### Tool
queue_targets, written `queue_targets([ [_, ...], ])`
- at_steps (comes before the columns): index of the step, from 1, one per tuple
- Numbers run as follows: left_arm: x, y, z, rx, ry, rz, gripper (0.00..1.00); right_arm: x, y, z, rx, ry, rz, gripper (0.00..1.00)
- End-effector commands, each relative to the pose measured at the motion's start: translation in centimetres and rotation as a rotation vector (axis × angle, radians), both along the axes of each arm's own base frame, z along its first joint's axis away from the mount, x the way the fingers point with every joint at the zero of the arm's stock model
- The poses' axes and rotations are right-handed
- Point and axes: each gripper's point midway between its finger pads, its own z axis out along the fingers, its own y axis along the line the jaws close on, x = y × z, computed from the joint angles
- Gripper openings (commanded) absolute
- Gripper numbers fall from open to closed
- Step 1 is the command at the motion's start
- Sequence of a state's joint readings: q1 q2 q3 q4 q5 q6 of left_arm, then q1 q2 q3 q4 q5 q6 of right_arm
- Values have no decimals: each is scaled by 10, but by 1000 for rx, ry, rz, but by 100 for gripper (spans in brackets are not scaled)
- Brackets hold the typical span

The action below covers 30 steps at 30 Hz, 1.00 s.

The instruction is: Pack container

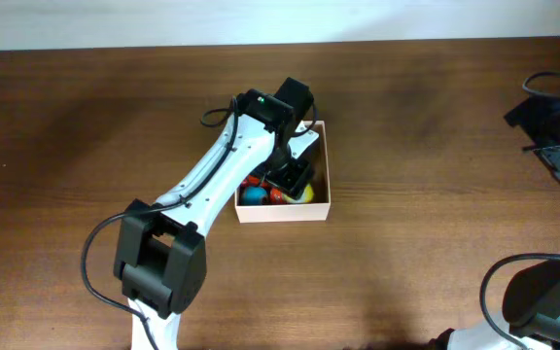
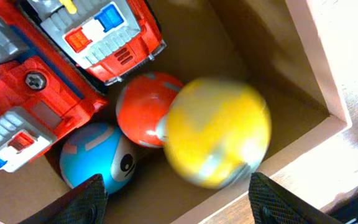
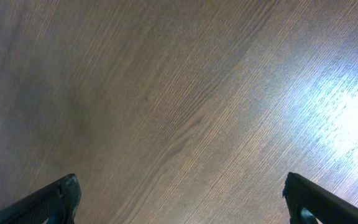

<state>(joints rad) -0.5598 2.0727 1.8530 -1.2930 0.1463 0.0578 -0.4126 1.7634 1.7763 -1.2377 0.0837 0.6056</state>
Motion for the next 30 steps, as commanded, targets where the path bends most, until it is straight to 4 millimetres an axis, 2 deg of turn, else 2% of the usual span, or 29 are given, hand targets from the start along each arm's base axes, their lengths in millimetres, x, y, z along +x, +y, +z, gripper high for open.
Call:
queue_targets([
  [1, 0, 1, -6, 3, 12, 1, 75, -1, 1, -2, 6, 2, -8, 99],
  [12, 5, -2, -5, -9, -8, 1, 74, -1, 1, -2, 6, 2, -8, 99],
  [15, 8, -3, 0, -15, -18, 3, 74, -1, 0, -2, 6, 2, -8, 99],
  [20, 28, 6, 33, -8, -102, 33, 79, -1, 0, -2, 6, 2, -8, 99],
  [23, 55, 26, 62, 27, -223, 135, 87, -1, 1, -2, 6, 2, -8, 99],
  [24, 62, 30, 71, 21, -250, 161, 97, -1, 1, -2, 6, 2, -8, 99],
  [25, 71, 35, 82, 7, -282, 182, 99, -1, 1, -2, 6, 2, -8, 99],
  [30, 105, 74, 121, -37, -383, 355, 99, -1, 1, -2, 6, 2, -8, 99],
])
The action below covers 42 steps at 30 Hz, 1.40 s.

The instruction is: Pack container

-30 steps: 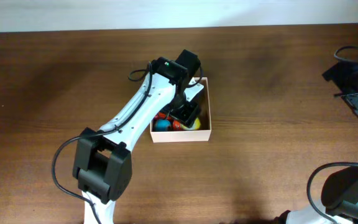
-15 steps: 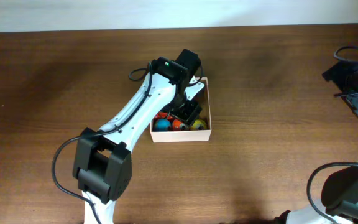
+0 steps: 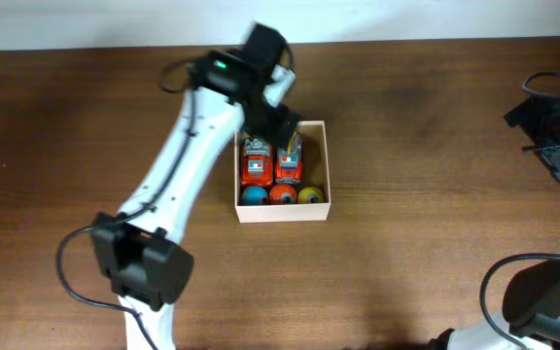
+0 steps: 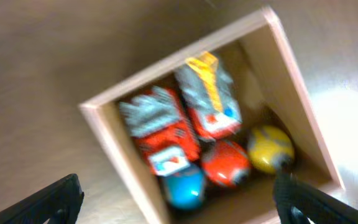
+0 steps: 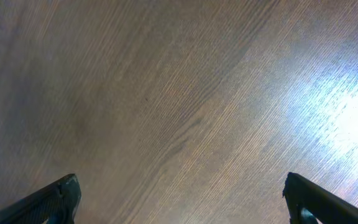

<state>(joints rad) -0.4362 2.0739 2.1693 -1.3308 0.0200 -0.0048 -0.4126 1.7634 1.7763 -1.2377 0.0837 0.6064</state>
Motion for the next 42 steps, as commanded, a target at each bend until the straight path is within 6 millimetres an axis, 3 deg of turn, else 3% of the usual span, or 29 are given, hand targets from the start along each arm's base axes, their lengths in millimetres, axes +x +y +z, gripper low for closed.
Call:
queue_targets([
  [1, 28, 45, 37, -30, -104, 192, 99, -1, 0, -2, 6, 3, -8, 99],
  [6, 57, 122, 45, -32, -163, 473, 99, -1, 1, -2, 6, 3, -7, 99],
  [10, 65, 174, 47, -41, -174, 615, 99, -1, 1, -2, 6, 3, -7, 99],
  [17, 65, 227, 47, -30, -175, 724, 99, -1, 1, -2, 6, 3, -7, 99],
  [23, 64, 243, 47, -27, -176, 758, 99, -1, 0, -2, 6, 3, -8, 99],
  [37, 63, 246, 46, -25, -176, 763, 99, -1, 0, -2, 6, 3, -8, 99],
  [42, 50, 249, 51, -18, -153, 772, 99, -1, 0, -2, 6, 3, -8, 99],
])
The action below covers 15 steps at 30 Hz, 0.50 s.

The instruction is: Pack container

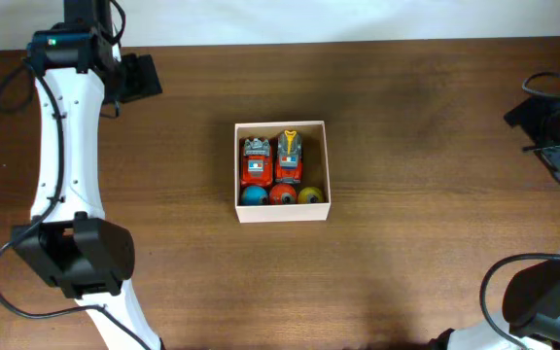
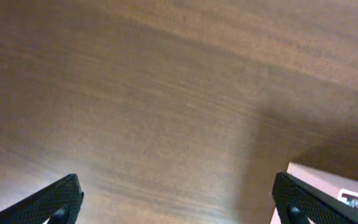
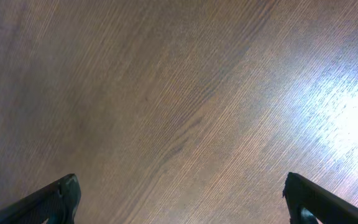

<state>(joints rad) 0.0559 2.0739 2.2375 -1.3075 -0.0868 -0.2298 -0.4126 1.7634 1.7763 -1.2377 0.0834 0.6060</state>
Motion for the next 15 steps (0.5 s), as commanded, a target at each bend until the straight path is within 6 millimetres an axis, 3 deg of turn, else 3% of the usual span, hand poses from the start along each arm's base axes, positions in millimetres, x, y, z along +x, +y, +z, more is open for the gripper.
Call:
queue_targets([
  [1, -10, 9, 32, 5, -63, 35, 99, -1, 1, -2, 6, 3, -8, 99],
  [5, -25, 13, 72, 11, -153, 47, 99, -1, 1, -2, 6, 3, -8, 99],
  [15, -70, 13, 209, 38, -577, 53, 99, -1, 1, -2, 6, 3, -8, 99],
])
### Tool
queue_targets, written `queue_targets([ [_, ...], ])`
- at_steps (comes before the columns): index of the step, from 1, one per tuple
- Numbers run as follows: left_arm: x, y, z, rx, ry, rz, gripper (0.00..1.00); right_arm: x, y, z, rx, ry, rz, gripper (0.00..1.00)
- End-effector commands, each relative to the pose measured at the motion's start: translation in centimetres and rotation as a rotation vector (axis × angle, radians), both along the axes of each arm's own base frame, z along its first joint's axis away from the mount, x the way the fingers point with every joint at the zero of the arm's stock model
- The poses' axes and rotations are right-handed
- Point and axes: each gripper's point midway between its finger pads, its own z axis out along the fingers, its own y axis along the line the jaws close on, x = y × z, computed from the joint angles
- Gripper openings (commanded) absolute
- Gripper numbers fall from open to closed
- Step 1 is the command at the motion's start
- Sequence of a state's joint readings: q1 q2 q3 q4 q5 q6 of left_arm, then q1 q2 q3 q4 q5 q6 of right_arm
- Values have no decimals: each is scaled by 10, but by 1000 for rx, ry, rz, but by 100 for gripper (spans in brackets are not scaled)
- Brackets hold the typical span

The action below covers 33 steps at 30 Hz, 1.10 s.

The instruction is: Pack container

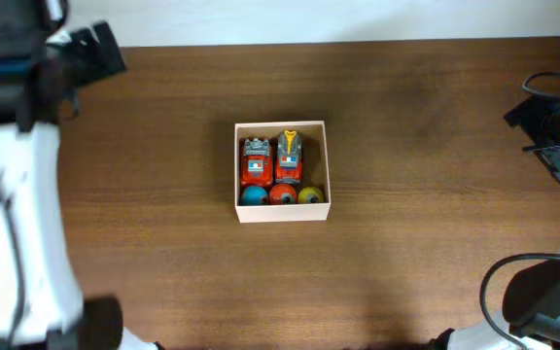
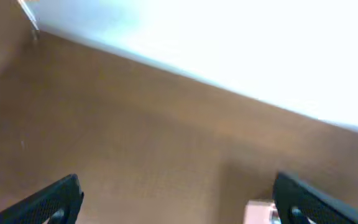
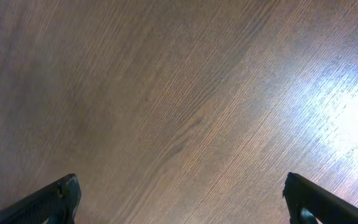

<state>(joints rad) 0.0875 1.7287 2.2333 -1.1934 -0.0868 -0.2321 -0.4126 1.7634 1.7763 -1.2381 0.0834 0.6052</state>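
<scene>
The small pale box stands mid-table holding two red toy fire trucks side by side and, along its near wall, a blue ball, an orange ball and a yellow ball. My left gripper is raised at the far left corner, open and empty; the left wrist view shows its gripper over bare wood with the box corner at the bottom. My right gripper rests open at the right edge; the right wrist view shows it above bare table.
A white wall strip borders the table's far edge. Dark cables run by the right arm at the right side. My left arm spans the left edge of the overhead view.
My left gripper has risen and drawn farther toward the far left corner; its camera now sees the wall and only a box corner. The right arm and the box contents are unchanged.
My left gripper was down inside the box with the yellow ball below it beside the orange and blue balls. Then it was above the box's far edge, open, all three balls lying in a row. It then stood far left, and now higher at the corner.
</scene>
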Motion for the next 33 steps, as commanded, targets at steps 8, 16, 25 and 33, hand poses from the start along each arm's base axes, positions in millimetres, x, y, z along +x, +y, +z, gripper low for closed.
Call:
queue_targets([
  [8, -74, -3, 60, 18, -285, 20, 99, -1, 1, -2, 6, 2, -9, 99],
  [16, -106, -7, -19, 26, -385, 18, 99, -1, 1, -2, 6, 2, -9, 99],
  [25, -137, -10, -118, 33, -482, 14, 99, -1, 1, -2, 6, 2, -9, 99],
  [33, -165, -17, -167, 37, -646, -12, 99, -1, 1, -2, 6, 2, -9, 99],
])
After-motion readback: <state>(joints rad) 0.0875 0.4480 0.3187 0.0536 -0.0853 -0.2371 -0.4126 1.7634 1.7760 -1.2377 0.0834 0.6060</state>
